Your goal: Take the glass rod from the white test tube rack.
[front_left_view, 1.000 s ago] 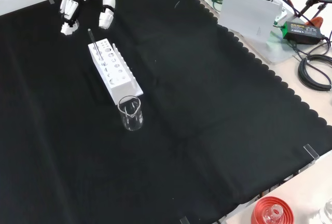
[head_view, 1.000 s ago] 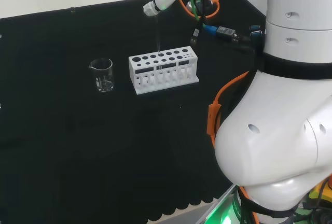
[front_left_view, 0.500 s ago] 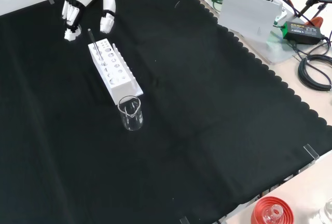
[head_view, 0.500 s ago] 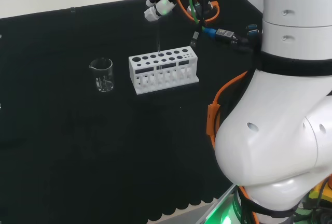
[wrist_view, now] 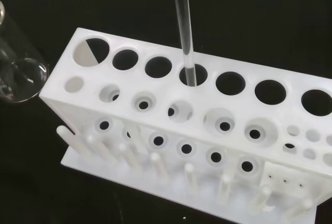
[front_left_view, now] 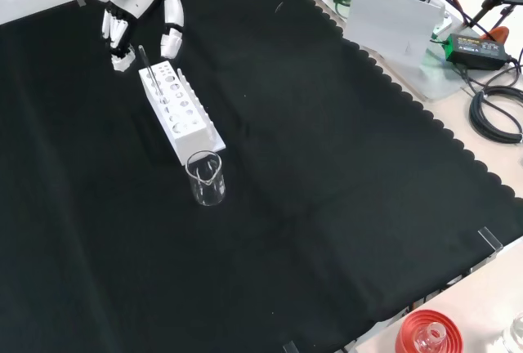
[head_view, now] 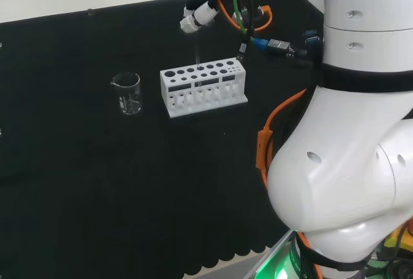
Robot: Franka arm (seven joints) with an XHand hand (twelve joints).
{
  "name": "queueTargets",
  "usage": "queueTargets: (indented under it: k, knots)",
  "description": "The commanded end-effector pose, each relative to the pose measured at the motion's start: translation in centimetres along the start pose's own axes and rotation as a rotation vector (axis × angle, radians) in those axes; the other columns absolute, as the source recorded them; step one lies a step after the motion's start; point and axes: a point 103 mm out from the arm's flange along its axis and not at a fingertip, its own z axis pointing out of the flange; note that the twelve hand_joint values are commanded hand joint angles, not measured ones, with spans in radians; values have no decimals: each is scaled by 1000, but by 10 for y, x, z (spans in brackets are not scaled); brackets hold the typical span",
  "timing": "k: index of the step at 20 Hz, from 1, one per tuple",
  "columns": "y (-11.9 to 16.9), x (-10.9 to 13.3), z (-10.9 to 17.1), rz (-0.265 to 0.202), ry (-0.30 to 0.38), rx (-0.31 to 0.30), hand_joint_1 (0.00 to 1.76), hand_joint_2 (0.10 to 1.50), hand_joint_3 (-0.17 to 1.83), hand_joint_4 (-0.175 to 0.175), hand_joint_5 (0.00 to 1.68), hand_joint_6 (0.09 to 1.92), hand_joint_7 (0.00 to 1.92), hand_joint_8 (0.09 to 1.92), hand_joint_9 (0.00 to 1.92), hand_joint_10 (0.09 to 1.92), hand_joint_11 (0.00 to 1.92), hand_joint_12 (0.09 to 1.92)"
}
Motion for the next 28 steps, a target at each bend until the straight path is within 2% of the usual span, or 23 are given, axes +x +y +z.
queueTargets:
  k: [1, 15, 22, 26, 27, 28]
  knots:
    - [2, 0, 3, -7, -9, -1, 462, 926, 369, -84, 289, 785, 606, 842, 774, 753, 597, 1320]
    - [14, 1, 9, -10, -42, 23, 604, 997, 439, -90, 457, 957, 701, 826, 867, 714, 671, 1294]
    - [17, -4, 13, 1, -55, 7, 702, 988, 494, -113, 577, 970, 754, 807, 931, 673, 734, 1261]
    - [19, -3, 13, -2, -85, 1, 754, 985, 527, -129, 680, 966, 821, 785, 1001, 638, 823, 1221]
    - [19, -3, 12, -3, -95, -7, 836, 1036, 418, -70, 715, 1102, 856, 779, 1033, 625, 863, 1209]
    - [18, -2, 12, -4, -105, -16, 910, 1092, 293, -40, 746, 1201, 908, 766, 1071, 608, 907, 1193]
